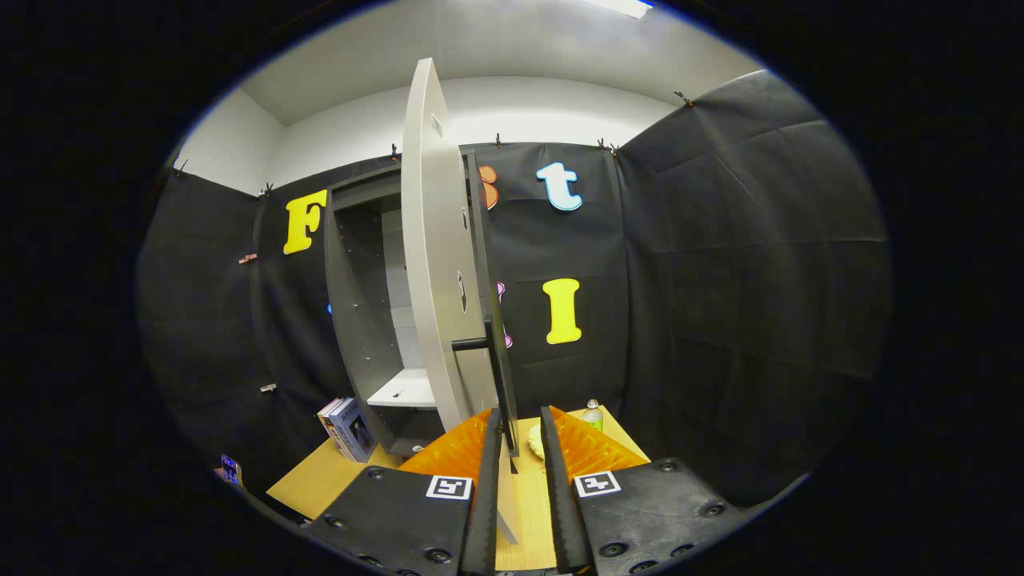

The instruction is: Open the shoe cabinet door, grab the shoes and put them into the shoe cabinet, then close the shoe cabinet door.

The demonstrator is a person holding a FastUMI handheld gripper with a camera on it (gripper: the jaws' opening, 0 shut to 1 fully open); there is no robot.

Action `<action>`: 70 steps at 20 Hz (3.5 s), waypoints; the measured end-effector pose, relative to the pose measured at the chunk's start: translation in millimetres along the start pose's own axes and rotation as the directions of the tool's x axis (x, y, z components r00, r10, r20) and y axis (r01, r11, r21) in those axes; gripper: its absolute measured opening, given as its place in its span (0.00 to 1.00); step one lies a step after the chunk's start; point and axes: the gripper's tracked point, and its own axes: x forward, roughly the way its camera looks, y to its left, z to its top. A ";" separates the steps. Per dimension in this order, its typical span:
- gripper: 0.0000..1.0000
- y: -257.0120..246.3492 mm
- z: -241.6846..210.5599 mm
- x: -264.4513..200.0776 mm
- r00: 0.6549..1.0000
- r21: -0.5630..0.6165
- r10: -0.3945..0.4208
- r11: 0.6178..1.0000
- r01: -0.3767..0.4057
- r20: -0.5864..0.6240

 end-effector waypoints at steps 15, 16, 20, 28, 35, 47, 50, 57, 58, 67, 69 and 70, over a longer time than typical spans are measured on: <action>0.98 153.1 -74.4 -6.3 0.942 0.044 0.296 0.955 -0.293 -0.161; 0.98 160.9 -87.0 -1.4 0.936 0.033 0.300 0.954 -0.299 -0.183; 0.98 176.1 -148.4 17.4 0.905 -0.001 0.306 0.947 -0.320 -0.295; 0.98 192.3 -285.8 29.9 0.795 0.023 0.243 0.960 -0.278 -0.555; 0.99 186.2 -354.1 43.0 0.731 0.038 0.182 0.977 -0.209 -0.658; 0.99 173.6 -427.1 66.4 0.684 -0.003 0.086 0.992 -0.128 -0.724; 0.98 170.9 -436.7 73.1 0.684 -0.010 0.065 0.994 -0.106 -0.727; 0.99 156.7 -479.9 95.8 0.656 -0.047 -0.003 0.998 -0.050 -0.755; 0.98 154.9 -490.3 102.9 0.650 -0.050 -0.012 0.998 -0.040 -0.760; 0.11 132.7 -525.2 158.2 0.697 -0.124 -0.157 0.987 0.097 -0.700; 0.06 133.0 -517.6 158.5 0.702 -0.094 -0.132 0.991 0.093 -0.700; 0.06 133.3 -509.3 157.3 0.710 -0.087 -0.122 0.992 0.086 -0.694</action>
